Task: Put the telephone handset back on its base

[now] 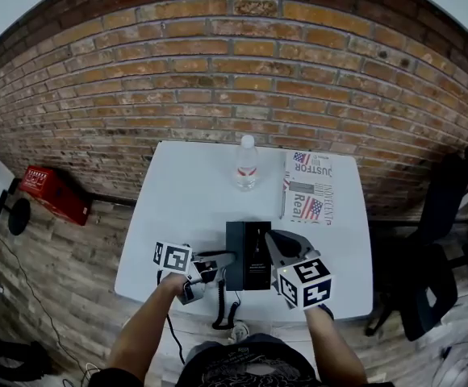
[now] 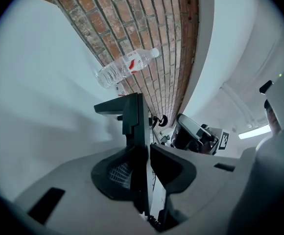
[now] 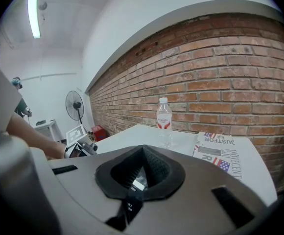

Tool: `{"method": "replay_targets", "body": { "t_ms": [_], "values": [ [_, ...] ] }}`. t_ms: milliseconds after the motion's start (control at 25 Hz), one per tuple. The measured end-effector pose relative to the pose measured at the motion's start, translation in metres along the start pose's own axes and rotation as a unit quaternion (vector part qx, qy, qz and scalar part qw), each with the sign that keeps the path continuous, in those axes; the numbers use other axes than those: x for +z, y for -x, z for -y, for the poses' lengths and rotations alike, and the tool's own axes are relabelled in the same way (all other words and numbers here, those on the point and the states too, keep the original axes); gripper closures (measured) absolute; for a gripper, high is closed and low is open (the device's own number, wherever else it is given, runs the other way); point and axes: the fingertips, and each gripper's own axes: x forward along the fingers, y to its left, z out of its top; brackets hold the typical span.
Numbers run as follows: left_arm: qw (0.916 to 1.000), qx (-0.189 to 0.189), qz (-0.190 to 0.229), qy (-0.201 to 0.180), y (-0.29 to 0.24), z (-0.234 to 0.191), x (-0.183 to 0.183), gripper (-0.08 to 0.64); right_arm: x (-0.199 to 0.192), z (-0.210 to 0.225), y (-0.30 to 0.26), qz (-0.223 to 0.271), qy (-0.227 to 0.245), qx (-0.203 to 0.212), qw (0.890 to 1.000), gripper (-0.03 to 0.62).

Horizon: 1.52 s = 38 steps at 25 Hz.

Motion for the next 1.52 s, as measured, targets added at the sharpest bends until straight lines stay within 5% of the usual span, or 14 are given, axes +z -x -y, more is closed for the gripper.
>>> {"method": "replay_targets", "body": {
  "t_ms": [760, 960, 1160, 1520],
  "values": [
    [0.9888, 0.130, 0.031, -0.067, 0.030, 0.007, 0.013, 0.414, -0.001, -0.017, 0.029, 0.013, -0.010, -0.024, 1.000, 0.591],
    [0.9768, 0.179, 0.058, -0.102, 0.054, 0.021, 0.023, 0.414, 0.009, -0.031, 0.043, 0.022, -0.003, -0.038, 0.999, 0.591],
    [0.9656, 0.188, 0.065, -0.167, 0.064, 0.056, 0.030, 0.414, 0.015, -0.041, 0.059, 0.030, -0.005, -0.053, 0.998, 0.591],
    [0.9287, 0.232, 0.083, -0.277, 0.084, 0.112, 0.032, 0.428, 0.027, -0.065, 0.087, 0.054, -0.002, -0.076, 0.996, 0.591]
  ]
}}
